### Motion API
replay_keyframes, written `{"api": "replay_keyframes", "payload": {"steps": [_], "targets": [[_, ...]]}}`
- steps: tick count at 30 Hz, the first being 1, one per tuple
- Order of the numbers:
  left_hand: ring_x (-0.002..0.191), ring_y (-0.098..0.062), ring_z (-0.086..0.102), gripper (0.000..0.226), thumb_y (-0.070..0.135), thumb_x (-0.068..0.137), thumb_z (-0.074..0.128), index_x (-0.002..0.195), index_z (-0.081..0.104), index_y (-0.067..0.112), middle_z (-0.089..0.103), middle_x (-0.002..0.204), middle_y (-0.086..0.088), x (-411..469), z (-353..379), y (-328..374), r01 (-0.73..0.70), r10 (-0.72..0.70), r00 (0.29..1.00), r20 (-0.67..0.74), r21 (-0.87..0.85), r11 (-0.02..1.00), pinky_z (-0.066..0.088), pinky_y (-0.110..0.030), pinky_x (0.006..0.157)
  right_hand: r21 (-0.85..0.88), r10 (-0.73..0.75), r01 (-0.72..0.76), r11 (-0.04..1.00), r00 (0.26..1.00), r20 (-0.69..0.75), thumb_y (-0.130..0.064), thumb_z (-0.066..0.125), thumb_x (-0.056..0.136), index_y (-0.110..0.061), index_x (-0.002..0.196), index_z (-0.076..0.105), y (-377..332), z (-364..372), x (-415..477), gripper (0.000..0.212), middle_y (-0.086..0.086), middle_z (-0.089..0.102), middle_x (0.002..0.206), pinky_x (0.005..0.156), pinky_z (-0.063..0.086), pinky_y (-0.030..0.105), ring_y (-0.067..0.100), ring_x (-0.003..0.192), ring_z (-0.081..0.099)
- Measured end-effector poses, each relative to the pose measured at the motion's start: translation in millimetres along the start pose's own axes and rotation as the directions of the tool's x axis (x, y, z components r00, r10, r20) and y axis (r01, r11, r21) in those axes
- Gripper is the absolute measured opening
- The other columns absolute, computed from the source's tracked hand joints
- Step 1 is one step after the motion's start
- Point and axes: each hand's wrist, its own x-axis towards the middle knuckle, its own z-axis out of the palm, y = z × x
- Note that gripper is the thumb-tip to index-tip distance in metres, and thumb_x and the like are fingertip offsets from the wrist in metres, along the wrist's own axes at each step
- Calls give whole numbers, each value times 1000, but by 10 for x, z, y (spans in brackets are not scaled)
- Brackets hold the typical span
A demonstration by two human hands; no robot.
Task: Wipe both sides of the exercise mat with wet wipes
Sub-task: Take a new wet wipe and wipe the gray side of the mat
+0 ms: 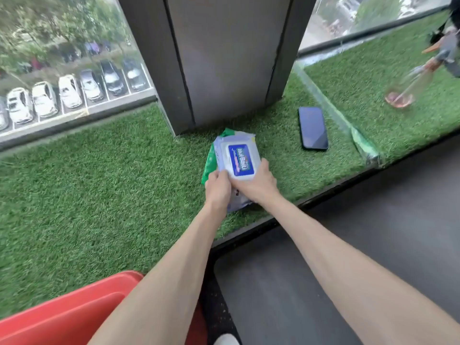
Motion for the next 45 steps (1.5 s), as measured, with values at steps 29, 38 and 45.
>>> {"api": "replay_keyframes", "payload": {"steps": [29, 38, 45], "targets": [[121, -34, 59, 84, 69, 70, 58, 132, 58, 12, 62, 129, -18, -5074, 247, 2062, 361, 49, 849, 527, -645, 674, 39, -52, 109, 9, -392, 392, 920, 919, 43, -51, 77, 70, -41, 137, 33, -966, -3823, -4388, 82, -19, 36, 127, 91, 19, -6, -1, 124, 30], [123, -33, 58, 77, 70, 64, 74, 122, 70, 20, 61, 132, -17, -6081, 138, 2243, 184, 206, 804, 558, -562, 806, 46, -48, 104, 23, -514, 540, 841, 813, -273, -53, 71, 69, -27, 133, 53, -960, -4256, -5515, 72, -11, 48, 114, 85, 37, 1, 0, 106, 52], [96, -33, 71, 54, 53, 76, 51, 99, 79, 13, 70, 111, -22, -6425, 173, 1946, 197, 88, 829, 553, -435, 879, 59, -35, 72, 232, -425, 506, 831, 846, -323, -51, 76, 56, -50, 110, 55, -572, -4273, -5850, 58, -21, 60, 103, 73, 51, 9, -3, 92, 63]]}}
